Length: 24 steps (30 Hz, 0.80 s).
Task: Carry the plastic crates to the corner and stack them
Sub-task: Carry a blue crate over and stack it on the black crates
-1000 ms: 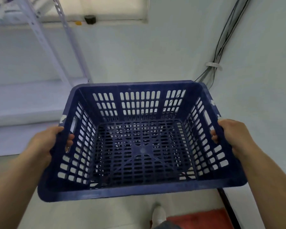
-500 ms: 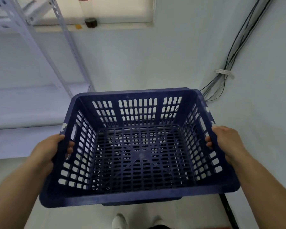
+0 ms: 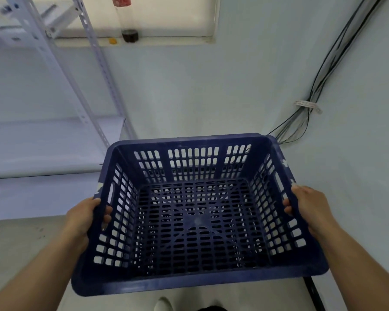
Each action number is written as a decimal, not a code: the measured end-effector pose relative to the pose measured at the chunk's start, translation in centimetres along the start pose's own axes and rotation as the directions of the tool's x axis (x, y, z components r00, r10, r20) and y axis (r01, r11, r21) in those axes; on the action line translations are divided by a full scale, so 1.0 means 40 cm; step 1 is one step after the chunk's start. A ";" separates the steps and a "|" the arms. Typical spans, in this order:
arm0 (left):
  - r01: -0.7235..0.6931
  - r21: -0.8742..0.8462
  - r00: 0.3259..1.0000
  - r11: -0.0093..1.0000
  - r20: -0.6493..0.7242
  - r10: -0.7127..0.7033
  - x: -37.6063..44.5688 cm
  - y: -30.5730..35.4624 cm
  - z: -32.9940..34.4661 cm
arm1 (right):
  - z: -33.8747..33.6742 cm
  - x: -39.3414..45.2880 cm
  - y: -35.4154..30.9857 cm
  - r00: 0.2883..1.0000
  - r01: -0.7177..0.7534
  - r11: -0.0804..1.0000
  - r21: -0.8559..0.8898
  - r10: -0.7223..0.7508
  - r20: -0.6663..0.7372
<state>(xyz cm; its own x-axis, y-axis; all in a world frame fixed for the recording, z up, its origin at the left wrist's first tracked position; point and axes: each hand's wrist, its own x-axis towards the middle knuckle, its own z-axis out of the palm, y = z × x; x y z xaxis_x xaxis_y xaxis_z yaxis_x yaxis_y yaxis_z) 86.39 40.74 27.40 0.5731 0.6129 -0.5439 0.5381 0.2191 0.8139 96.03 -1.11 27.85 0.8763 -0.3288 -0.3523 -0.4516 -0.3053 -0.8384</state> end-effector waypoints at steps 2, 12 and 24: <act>0.003 -0.001 1.000 1.000 0.002 -0.003 0.001 0.001 0.003 | 0.004 0.004 0.009 1.000 -0.006 1.000 0.000 0.006 -0.005; 0.030 0.001 0.999 1.000 -0.019 -0.029 0.026 0.021 0.020 | 0.031 0.036 -0.004 0.999 -0.047 0.999 0.011 0.047 0.003; 0.059 -0.039 0.998 0.998 -0.019 -0.060 0.043 0.020 0.029 | 0.029 0.057 -0.014 0.999 -0.045 0.998 -0.034 0.046 0.008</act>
<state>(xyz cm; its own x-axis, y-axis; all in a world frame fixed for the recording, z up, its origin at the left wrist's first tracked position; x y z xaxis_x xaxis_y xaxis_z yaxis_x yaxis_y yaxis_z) 88.54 41.09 26.88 0.5279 0.6131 -0.5876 0.5467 0.2841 0.7876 98.47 -0.67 27.04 0.8560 -0.3353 -0.3935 -0.4963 -0.3199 -0.8070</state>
